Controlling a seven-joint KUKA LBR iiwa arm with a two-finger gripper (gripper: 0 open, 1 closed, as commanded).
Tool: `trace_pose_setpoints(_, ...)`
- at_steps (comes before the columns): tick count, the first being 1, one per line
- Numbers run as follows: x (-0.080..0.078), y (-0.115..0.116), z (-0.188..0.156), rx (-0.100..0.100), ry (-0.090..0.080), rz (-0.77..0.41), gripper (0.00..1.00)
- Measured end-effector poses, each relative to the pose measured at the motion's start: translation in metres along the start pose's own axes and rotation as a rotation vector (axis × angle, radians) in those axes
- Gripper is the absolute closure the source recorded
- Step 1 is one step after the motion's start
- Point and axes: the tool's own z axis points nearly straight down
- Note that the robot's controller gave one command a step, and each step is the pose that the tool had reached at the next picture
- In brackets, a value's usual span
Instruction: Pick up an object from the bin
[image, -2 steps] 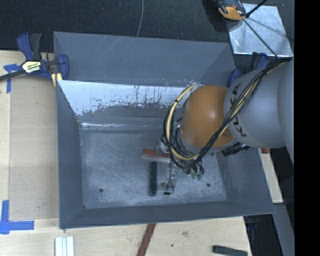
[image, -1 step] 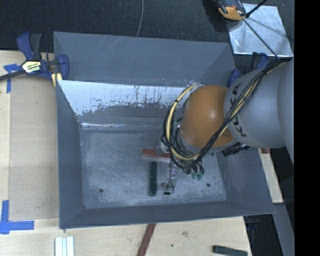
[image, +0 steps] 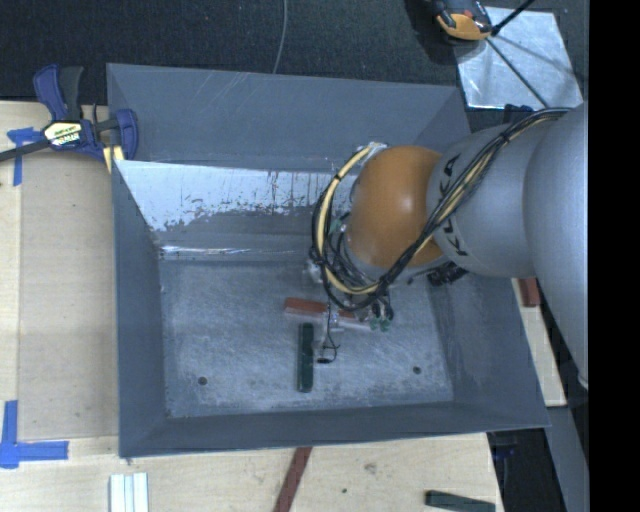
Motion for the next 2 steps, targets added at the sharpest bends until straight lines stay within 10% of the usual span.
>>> trace_pose_setpoints(1, -0.0226, 0.0077, 0.0027, 0.0, 0.003, 0.023, 1.0)
trace_pose_setpoints(2, -0.0225, 0.0076, 0.0027, 0.0, 0.003, 0.023, 1.0)
